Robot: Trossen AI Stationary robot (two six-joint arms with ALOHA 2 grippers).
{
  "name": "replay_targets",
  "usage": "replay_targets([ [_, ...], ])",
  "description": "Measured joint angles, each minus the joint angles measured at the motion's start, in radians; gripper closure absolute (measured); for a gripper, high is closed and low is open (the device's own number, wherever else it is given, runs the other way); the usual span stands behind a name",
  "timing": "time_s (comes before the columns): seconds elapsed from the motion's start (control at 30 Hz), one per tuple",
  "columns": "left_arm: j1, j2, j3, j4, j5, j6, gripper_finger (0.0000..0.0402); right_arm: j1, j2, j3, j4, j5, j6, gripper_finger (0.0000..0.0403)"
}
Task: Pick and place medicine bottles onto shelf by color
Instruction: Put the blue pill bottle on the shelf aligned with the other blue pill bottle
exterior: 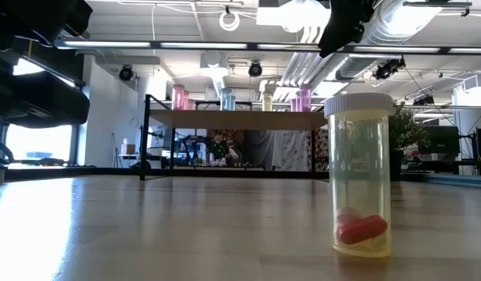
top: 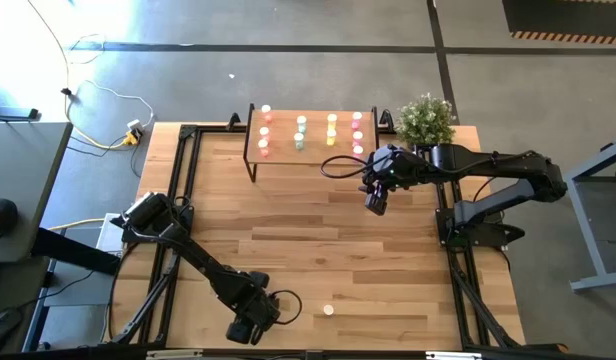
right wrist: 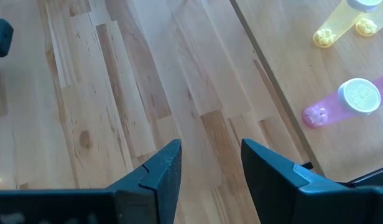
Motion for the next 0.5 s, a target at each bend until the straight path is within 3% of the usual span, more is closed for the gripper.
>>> replay_targets([
  [0.33, 0.0, 0.0, 0.0, 0.011, 0.027, -0.039, 0.0307, 0.0, 0.0, 0.0, 0.0, 0.001, 0.0, 0.0245],
  [0.5, 0.0, 0.0, 0.0, 0.04, 0.057, -0.124, 0.0319, 0.0, 0.0, 0.0, 0.0, 0.001, 0.0, 0.0245],
])
